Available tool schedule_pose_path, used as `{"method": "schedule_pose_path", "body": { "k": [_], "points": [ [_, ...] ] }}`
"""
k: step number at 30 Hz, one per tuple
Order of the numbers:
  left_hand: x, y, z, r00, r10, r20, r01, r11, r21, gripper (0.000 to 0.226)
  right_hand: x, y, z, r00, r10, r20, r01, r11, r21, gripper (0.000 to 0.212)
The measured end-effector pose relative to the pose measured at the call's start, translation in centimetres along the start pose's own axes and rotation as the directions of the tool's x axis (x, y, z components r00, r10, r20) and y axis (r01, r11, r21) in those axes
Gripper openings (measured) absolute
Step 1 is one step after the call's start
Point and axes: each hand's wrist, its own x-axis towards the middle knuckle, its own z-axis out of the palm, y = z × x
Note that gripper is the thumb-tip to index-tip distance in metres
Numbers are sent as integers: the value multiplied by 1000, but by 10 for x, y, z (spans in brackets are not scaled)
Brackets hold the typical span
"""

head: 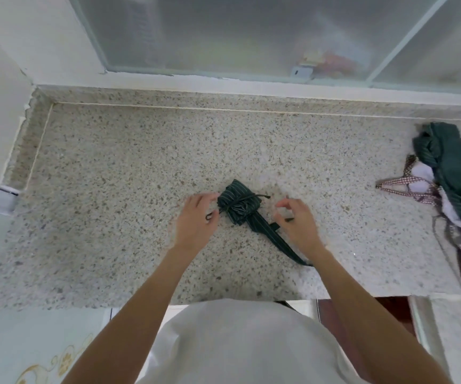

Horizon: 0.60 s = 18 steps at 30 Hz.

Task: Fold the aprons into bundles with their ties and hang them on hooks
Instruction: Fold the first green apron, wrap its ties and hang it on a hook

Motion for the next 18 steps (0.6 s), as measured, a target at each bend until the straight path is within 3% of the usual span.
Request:
{"method": "schedule_pose_path", "body": {
  "k": [2, 5, 8, 10, 13, 16, 18],
  "points": [
    [0, 18, 9, 966, 254, 44, -251, 966, -64, 27, -28, 19, 10, 999, 22, 45, -14, 985, -170, 38],
    [-2, 41, 36, 814, 518, 264, -501, 855, -134, 29, -64, 42, 27, 988, 123, 91, -79, 921, -382, 50],
    [-11, 60, 66, 601, 457, 656, -534, 840, -97, 51, -90, 56, 30, 980, 195, 31, -167, 900, -402, 39],
    [-14, 68, 84, 518, 393, 760, -607, 795, 4, 61, -104, 57, 22, 976, 216, -16, -204, 891, -407, 35],
    [-16, 72, 100, 568, 385, 728, -646, 757, 103, 52, -121, 48, -5, 968, 244, -49, -246, 907, -343, 24],
    [-16, 86, 103, 630, 424, 650, -647, 750, 137, 35, -141, 49, -41, 950, 293, -109, -301, 951, -68, 15],
    [-15, 106, 98, 669, 396, 628, -535, 844, 37, 32, -151, 54, -61, 928, 322, -189, -300, 944, 135, 23]
  ]
}}
